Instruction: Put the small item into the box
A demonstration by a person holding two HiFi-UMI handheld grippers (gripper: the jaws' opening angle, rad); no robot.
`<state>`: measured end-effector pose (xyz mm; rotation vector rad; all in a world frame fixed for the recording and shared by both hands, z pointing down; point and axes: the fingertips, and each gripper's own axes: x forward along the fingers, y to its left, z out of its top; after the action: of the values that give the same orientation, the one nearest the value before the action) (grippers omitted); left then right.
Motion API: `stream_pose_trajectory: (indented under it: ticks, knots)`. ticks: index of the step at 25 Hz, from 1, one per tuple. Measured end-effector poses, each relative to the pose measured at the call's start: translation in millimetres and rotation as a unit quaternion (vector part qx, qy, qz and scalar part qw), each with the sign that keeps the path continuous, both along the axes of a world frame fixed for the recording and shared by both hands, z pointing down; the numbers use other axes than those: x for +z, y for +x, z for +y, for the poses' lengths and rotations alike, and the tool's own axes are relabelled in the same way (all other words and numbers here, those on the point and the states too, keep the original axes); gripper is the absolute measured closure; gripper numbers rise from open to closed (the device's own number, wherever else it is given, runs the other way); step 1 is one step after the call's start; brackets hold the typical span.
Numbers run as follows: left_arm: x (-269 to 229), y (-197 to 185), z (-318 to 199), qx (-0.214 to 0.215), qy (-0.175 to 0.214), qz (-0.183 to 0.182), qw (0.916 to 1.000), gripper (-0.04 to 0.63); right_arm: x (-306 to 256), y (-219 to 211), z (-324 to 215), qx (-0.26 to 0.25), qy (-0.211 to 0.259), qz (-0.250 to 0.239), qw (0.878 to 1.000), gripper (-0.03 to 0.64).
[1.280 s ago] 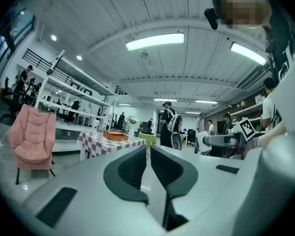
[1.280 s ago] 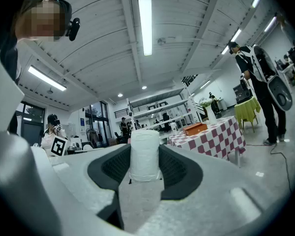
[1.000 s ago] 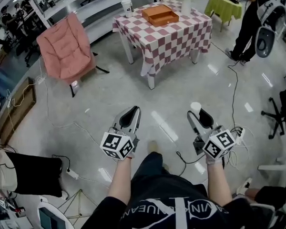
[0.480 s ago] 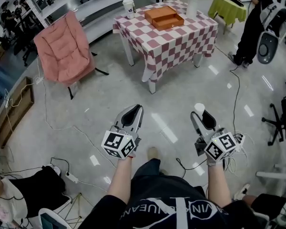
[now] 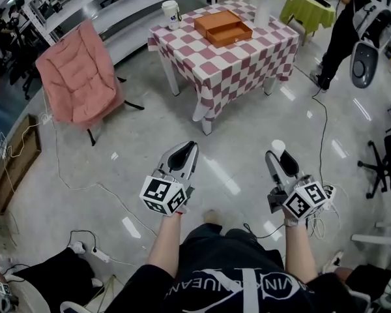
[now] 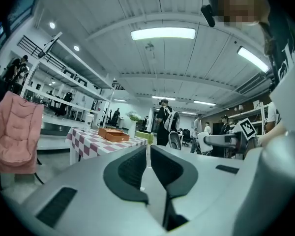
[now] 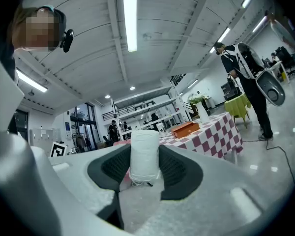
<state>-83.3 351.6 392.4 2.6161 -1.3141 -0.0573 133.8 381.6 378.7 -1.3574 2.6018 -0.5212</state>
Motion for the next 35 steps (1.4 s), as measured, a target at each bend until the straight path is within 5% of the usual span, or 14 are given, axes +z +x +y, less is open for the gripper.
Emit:
stream_pose_trajectory:
  ticks: [20,35]
  knots:
    - [26.6,-45.9,-47.9,-0.027,-0.029,0.013,0.9991,0.566,17.6,-39.7,-66.1,-0.015,-0.032,-0.024,0.999,0.437]
    - [6.4,-47.9,-163.5,-0.028,-0.008,0.002,0.9996,0.566,1.7,-44.3,-188.0,-0.014,-0.005,-0.015,1.0,0.437]
